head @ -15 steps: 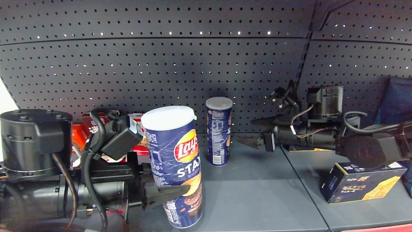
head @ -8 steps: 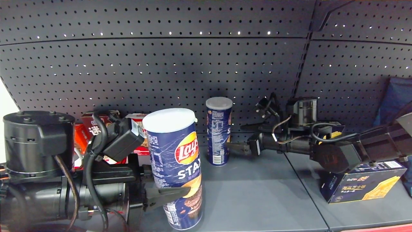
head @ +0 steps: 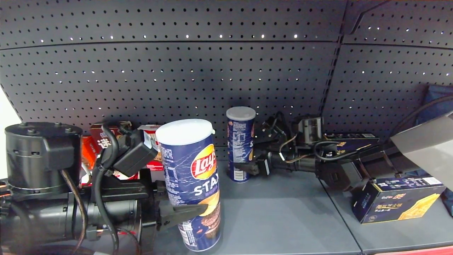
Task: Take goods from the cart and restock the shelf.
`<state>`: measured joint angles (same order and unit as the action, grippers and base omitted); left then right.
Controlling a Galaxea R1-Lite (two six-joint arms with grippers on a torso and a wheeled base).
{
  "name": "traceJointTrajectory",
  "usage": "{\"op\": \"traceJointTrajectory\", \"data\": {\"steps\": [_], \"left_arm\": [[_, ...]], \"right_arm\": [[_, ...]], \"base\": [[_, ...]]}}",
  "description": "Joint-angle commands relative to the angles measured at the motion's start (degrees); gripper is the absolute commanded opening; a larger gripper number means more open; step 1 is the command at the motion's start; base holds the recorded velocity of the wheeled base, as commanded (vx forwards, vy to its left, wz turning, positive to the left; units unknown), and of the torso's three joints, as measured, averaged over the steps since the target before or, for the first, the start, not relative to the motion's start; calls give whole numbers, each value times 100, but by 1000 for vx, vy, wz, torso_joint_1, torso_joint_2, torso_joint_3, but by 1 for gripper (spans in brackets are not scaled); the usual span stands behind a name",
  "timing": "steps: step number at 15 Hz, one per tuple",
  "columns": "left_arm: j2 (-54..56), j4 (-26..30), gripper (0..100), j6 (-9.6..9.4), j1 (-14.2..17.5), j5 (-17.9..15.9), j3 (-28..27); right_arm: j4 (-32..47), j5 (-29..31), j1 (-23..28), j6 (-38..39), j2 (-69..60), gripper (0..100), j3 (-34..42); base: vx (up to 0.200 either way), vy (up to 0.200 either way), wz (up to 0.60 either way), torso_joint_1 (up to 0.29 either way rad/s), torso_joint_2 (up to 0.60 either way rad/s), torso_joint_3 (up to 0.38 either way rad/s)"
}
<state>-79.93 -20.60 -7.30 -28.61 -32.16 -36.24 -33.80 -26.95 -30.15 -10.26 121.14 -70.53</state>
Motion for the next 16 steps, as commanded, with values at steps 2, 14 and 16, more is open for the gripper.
{"op": "traceJointTrajectory", "data": {"steps": [2, 14, 16], "left_arm": [[13, -5, 0, 1, 5, -1, 126], [39, -14, 0, 1, 40, -1, 153], [39, -14, 0, 1, 49, -10, 144]], "right_arm": [[-3, -3, -70, 7, 296, 100, -189], [-381, 15, -246, 60, 472, 0, -215], [-399, 32, -308, 60, 121, 0, 57]], "base": [[0, 0, 0, 0, 0, 0], [0, 0, 0, 0, 0, 0], [0, 0, 0, 0, 0, 0]]}}
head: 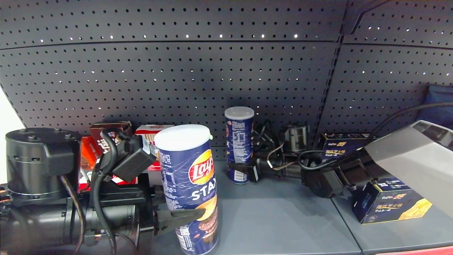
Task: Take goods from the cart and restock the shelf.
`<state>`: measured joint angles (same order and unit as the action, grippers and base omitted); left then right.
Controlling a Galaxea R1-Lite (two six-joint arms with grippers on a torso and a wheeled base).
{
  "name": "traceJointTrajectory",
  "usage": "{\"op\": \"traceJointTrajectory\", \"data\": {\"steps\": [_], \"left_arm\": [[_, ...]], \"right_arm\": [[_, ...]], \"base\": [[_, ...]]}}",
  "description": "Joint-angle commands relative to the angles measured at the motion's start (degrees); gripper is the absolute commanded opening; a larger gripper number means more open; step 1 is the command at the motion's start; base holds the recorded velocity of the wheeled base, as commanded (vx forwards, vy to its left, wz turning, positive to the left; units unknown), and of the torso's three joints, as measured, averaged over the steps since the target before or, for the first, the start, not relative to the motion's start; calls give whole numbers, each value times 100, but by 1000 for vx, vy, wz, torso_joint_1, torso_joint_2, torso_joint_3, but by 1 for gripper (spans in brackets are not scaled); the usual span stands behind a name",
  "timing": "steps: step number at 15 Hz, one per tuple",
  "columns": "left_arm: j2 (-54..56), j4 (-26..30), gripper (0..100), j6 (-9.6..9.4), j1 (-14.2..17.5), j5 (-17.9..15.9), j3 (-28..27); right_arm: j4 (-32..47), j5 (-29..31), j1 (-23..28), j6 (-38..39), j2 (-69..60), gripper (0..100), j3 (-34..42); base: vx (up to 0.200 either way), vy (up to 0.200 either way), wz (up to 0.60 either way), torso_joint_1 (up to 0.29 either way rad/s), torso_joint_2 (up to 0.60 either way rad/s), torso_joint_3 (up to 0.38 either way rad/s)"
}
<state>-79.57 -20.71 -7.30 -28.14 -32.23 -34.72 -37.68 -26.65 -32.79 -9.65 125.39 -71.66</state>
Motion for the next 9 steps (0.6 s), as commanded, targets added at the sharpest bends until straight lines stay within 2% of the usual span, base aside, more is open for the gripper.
{"op": "traceJointTrajectory", "data": {"steps": [1, 6, 7, 9], "left_arm": [[3, -3, 0, 1, -8, -2, -9], [3, -3, 0, 1, -8, -2, -26], [3, -3, 0, 1, -8, -11, -26], [3, -3, 0, 1, -8, -2, -35]], "right_arm": [[-38, 19, -105, -1, -683, 0, 495], [-547, 11, -342, 51, -2230, 0, 2209], [-565, 11, -351, 69, -2274, 0, 2261], [-873, 2, -386, 166, -2739, 0, 3035]], "base": [[0, 0, 0, 0, 0, 0], [0, 0, 0, 0, 0, 0], [0, 0, 0, 0, 0, 0], [0, 0, 0, 0, 0, 0]]}}
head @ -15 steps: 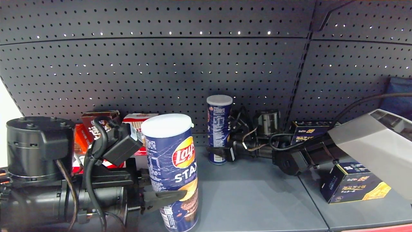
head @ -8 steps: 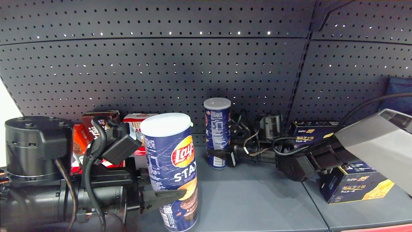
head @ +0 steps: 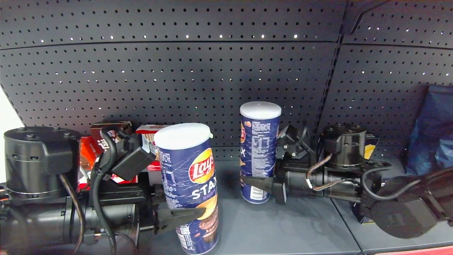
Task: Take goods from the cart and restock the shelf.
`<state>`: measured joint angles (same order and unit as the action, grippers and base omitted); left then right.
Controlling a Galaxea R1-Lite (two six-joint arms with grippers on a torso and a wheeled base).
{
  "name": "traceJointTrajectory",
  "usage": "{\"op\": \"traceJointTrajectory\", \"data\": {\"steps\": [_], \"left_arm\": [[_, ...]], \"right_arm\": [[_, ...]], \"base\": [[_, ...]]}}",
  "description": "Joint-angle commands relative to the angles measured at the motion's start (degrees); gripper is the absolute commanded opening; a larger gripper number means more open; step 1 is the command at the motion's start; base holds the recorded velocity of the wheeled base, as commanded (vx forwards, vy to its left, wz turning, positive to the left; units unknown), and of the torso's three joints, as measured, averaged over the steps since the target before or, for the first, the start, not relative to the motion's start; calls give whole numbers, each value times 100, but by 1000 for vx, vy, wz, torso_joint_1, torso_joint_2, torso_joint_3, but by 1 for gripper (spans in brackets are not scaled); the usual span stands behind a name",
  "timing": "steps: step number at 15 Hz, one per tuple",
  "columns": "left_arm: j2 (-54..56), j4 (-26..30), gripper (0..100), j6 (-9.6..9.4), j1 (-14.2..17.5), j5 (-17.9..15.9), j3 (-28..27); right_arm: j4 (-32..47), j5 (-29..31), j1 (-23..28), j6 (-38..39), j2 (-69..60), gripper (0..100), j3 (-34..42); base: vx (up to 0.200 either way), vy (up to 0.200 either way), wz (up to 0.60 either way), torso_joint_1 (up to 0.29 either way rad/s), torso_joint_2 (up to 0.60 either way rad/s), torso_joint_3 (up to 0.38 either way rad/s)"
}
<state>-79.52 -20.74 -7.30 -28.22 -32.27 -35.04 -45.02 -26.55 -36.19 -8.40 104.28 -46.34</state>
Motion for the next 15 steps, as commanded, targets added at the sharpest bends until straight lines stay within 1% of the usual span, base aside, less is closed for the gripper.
{"op": "traceJointTrajectory", "data": {"steps": [1, 2, 5, 8, 12, 15], "left_arm": [[7, -1, 0, 1, 1, 1, -3], [-2, -1, 0, 1, -8, 10, -30], [-2, -1, 0, 1, 1, 28, -38], [7, -1, 0, 1, 1, 36, -38], [-2, -1, 0, 1, 1, 36, -21], [-2, -1, 0, 10, 10, 36, -21]], "right_arm": [[-297, -17, -37, 40, -733, 0, 802], [-710, -34, -37, 49, -777, 0, 1241], [-1264, -52, -46, 40, -637, 0, 1724], [-1510, -52, -81, 40, -329, 0, 1724], [-1580, -61, -160, 49, 14, 0, 1681], [-1800, -52, -362, 216, 207, 0, 1645]], "base": [[0, 0, 0, 0, 0, 0], [0, 0, 0, 0, 0, 0], [0, 0, 0, 0, 0, 0], [0, 0, 0, 0, 0, 0], [0, 0, 0, 0, 0, 0], [0, 0, 0, 0, 0, 0]]}}
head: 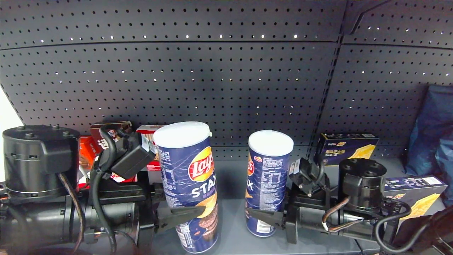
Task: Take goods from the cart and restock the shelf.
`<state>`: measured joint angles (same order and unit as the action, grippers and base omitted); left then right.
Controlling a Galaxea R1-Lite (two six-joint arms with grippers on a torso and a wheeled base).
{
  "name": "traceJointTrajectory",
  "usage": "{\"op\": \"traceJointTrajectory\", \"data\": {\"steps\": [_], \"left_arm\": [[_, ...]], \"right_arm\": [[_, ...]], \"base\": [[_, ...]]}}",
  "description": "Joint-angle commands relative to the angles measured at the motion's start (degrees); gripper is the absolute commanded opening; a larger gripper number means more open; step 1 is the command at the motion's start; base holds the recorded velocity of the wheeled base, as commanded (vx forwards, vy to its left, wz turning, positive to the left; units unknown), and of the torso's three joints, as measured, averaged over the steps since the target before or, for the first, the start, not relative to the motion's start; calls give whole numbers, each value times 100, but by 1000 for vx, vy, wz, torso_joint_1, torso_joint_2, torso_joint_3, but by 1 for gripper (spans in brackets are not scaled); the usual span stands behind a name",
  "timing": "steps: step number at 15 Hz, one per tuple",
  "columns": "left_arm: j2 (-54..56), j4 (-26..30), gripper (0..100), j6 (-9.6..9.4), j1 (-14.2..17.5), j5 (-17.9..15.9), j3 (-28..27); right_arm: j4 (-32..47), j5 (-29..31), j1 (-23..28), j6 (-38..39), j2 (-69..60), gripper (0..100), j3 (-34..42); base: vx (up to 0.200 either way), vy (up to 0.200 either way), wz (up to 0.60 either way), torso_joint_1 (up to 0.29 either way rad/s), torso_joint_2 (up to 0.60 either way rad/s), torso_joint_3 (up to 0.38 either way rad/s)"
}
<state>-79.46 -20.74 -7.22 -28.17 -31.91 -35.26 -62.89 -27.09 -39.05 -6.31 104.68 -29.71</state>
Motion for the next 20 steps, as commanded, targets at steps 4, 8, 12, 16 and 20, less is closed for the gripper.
{"op": "traceJointTrajectory", "data": {"steps": [4, 8, 12, 16, 20], "left_arm": [[-8, -1, 0, 1, 5, -8, 1], [1, -1, 0, -8, 57, -8, 19], [1, -1, 0, -8, 66, -8, 19], [1, -9, 0, -8, 57, -8, 10], [1, -9, 0, -8, 57, -8, 1]], "right_arm": [[-21, 28, -121, 43, 369, 0, -246], [-21, 37, -103, -10, 413, 100, -132], [-30, 63, -86, -10, 246, 100, 53], [-21, 160, -86, -10, -325, 100, 484], [40, 415, -50, -10, -870, 100, 923]], "base": [[0, 0, 0, 0, 0, 0], [0, 0, 0, 0, 0, 0], [0, 0, 0, 0, 0, 0], [0, 0, 0, 0, 0, 0], [0, 0, 0, 0, 0, 0]]}}
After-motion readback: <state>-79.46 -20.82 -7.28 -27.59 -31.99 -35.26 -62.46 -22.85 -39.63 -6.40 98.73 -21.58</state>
